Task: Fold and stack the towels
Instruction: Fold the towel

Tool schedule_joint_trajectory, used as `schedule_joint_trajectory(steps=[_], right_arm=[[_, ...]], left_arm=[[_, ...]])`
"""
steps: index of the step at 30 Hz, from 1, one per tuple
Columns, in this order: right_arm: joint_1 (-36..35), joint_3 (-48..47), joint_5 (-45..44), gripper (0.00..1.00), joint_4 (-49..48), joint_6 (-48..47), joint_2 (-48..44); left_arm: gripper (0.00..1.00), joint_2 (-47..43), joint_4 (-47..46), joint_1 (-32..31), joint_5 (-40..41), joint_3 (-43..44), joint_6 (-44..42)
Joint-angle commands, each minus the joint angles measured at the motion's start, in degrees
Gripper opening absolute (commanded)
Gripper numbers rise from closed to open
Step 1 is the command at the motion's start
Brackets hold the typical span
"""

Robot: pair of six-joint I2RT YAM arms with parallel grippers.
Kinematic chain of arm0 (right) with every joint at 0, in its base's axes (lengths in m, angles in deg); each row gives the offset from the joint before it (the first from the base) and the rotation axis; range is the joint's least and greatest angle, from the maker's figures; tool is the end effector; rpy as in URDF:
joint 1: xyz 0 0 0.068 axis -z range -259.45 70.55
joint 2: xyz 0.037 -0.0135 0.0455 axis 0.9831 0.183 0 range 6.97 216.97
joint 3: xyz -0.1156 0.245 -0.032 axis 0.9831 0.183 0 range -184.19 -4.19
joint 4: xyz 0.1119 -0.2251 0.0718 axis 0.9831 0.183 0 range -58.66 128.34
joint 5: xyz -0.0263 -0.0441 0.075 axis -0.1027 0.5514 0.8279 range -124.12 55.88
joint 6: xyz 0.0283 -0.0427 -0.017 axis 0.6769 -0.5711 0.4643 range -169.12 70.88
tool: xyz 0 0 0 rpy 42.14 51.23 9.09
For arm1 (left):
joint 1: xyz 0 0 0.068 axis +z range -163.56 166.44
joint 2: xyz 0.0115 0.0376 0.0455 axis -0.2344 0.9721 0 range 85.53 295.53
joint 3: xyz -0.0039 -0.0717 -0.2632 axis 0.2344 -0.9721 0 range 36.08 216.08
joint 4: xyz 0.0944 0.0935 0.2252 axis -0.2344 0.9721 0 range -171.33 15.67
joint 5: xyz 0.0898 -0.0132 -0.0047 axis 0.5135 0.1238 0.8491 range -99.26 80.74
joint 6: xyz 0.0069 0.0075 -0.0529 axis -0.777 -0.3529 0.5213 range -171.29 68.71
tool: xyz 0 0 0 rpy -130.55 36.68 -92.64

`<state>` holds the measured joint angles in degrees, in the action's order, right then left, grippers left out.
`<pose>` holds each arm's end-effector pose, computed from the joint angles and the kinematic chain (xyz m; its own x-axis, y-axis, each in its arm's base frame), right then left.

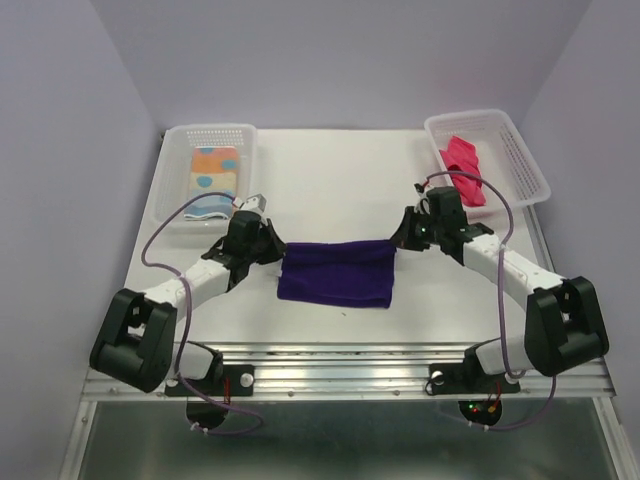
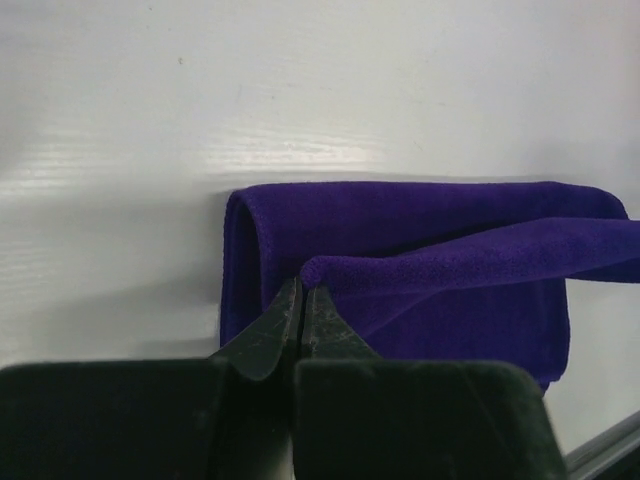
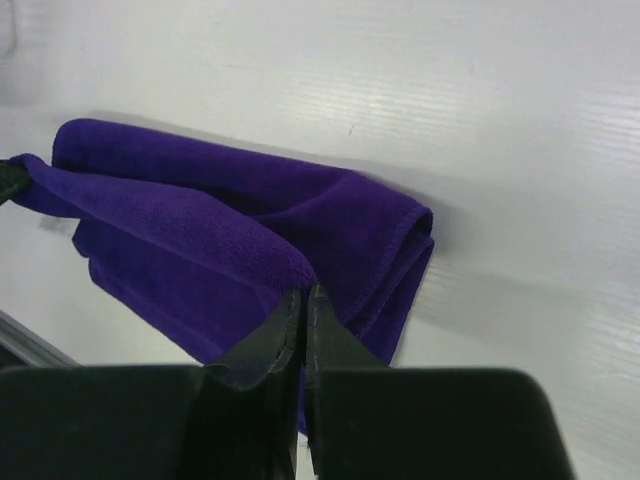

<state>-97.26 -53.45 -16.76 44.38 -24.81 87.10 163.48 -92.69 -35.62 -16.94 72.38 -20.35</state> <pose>0.2763 0.0999 0.2244 -0.8062 0.1539 -0.5713 -0.1805 0.8556 0.4852 0.2597 -0.1105 0.1986 -0.6474 -0.2874 -0.7059 0.1706 0.8481 -0.5017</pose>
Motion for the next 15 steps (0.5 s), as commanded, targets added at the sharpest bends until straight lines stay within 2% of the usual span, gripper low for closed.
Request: schedule_joint_trajectory(steps=[1,7,15], right_arm=[[-1.9,5.3,3.5,0.01,-2.9,2.3,-4.9],[-3.4,11.9,4.6,0.01,-3.0,3.6,-9.9],[-3.6,13.9,5.3,0.01,-4.2,3.8,-9.8]], left_arm=[[0.00,-8.0,-3.9,-1.0,1.4,-6.3,3.8],[0.00,-15.8,-3.8,-1.5,1.1,-12.6,5.9],[0.00,-16.0,-3.2,-1.8,0.7,-15.7,7.3]])
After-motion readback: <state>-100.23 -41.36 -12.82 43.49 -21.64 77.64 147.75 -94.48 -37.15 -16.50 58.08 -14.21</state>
